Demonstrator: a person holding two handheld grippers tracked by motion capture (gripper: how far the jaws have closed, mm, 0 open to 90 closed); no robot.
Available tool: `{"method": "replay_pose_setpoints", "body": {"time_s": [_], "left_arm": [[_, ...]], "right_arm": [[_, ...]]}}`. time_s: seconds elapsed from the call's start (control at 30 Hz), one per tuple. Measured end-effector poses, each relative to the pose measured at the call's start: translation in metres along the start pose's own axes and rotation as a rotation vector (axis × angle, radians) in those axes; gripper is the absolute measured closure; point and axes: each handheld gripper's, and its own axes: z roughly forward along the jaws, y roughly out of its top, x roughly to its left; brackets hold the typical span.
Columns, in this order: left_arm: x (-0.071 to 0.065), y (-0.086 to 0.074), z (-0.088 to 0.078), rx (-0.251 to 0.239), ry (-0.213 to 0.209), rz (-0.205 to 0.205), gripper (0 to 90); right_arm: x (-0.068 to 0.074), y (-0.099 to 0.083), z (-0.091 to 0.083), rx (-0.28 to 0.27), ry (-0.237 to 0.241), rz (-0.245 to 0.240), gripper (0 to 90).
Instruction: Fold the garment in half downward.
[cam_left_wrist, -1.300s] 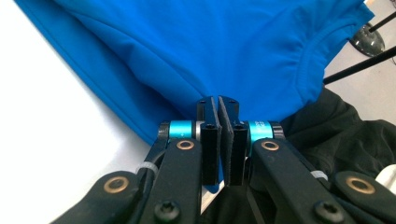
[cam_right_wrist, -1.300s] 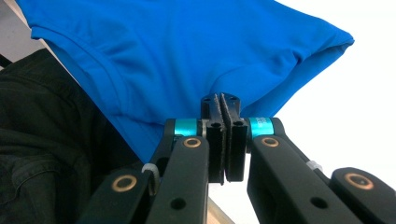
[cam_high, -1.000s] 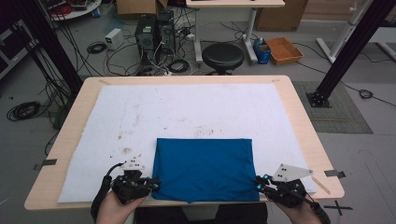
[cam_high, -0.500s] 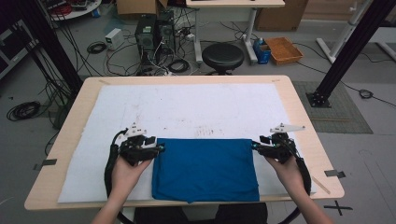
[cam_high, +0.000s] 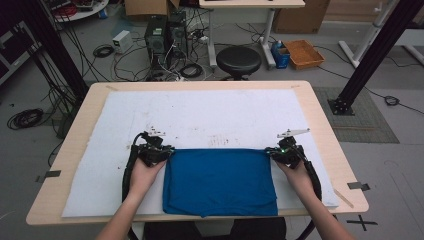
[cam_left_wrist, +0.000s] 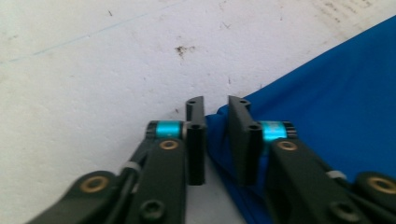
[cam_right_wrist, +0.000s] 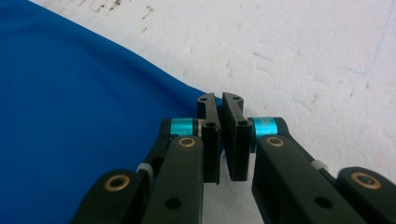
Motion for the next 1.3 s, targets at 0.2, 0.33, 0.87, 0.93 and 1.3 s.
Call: {"method": "replay_pose_setpoints", "body": {"time_s": [0.2, 0.33, 0.87, 0.93, 1.3], "left_arm": [[-0.001, 0.006, 0.003, 0.0, 0.017, 0.019, 85.2], [0.005, 0.016, 0.009, -0.017, 0.034, 0.017, 85.2], [0.025, 0.047, 0.033, -0.082, 0.071, 0.016, 76.6], [0.025, 0.047, 0.029, -0.098, 0.073, -0.002, 63.1], [0.013, 0.029, -0.049, -0.292, 0.035, 0.105, 40.5]], "right_arm": [[-0.003, 0.012, 0.003, -0.01, -0.035, -0.062, 87.5], [-0.012, 0.029, 0.006, -0.023, -0.049, -0.062, 87.4], [-0.035, 0.057, 0.034, -0.029, -0.104, -0.054, 78.9], [-0.036, 0.057, 0.03, -0.051, -0.112, -0.044, 71.0], [-0.031, 0.045, -0.034, -0.237, -0.099, -0.043, 43.2]]}}
